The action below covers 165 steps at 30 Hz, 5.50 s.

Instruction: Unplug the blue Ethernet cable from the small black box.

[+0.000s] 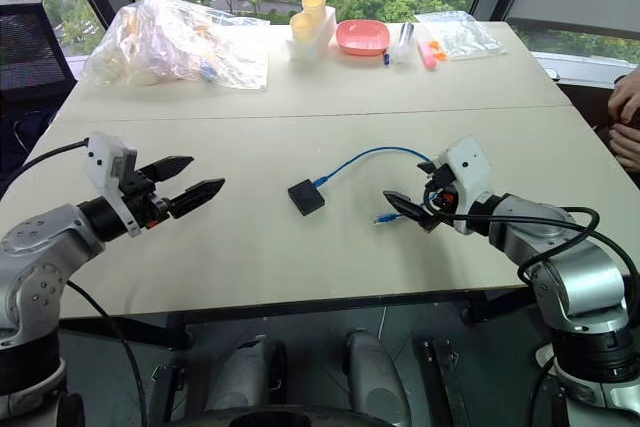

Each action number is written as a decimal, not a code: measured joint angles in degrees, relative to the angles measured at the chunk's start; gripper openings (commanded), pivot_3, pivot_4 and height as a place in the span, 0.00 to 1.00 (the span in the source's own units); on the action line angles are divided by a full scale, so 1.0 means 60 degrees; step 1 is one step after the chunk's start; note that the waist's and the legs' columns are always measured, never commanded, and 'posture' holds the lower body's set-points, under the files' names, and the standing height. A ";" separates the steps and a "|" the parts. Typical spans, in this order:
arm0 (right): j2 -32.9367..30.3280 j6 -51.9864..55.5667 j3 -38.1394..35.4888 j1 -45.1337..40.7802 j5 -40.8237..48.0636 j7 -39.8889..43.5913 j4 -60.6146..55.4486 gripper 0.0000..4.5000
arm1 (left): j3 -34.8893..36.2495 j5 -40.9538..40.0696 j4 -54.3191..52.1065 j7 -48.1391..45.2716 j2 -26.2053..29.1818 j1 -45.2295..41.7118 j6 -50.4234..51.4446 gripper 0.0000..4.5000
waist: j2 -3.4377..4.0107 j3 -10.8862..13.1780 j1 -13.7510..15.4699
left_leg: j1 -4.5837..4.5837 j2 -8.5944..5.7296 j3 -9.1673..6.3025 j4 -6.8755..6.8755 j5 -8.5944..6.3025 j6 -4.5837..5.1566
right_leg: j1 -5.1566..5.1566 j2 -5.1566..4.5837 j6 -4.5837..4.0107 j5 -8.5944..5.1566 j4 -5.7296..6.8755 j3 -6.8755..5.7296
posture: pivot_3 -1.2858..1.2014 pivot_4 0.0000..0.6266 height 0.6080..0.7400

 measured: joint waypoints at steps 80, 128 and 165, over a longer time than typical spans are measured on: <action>0.3708 -1.1563 0.5171 -0.9489 -0.9481 0.0222 1.3208 0.01 | -0.1378 -0.1402 0.3524 -0.1348 0.2007 -0.1876 -0.1182 0.98 | -0.0006 -0.0011 -0.0533 | -0.0081 -0.0009 0.0018 -0.0160 0.0054 -0.0089 | -0.0170 -0.0011 -0.0031 -0.0013 0.0039 -0.0004 | 0.52 0.24 1.00; 0.4175 -0.7004 0.5005 -0.5725 -1.1431 -0.2988 0.5871 0.47 | -0.3158 0.2981 1.5525 -0.6209 -0.1052 -1.0249 -0.4903 0.12 | -0.0002 -0.0004 -0.0233 | -0.0162 -0.0015 0.0000 -0.0106 0.0062 -0.0087 | -0.0216 0.0015 0.0010 -0.0005 0.0058 0.0000 | 0.52 0.24 1.00; 0.5859 0.3878 -0.0674 -0.4376 0.3736 -0.0070 0.0045 0.93 | -0.3773 -0.1076 1.2274 -0.8767 0.1143 -0.9711 -0.1111 0.12 | 0.0002 -0.0001 -0.0234 | -0.0164 -0.0007 -0.0051 -0.0011 0.0053 -0.0072 | -0.0217 0.0018 0.0001 -0.0032 0.0187 -0.0025 | 0.52 0.24 1.00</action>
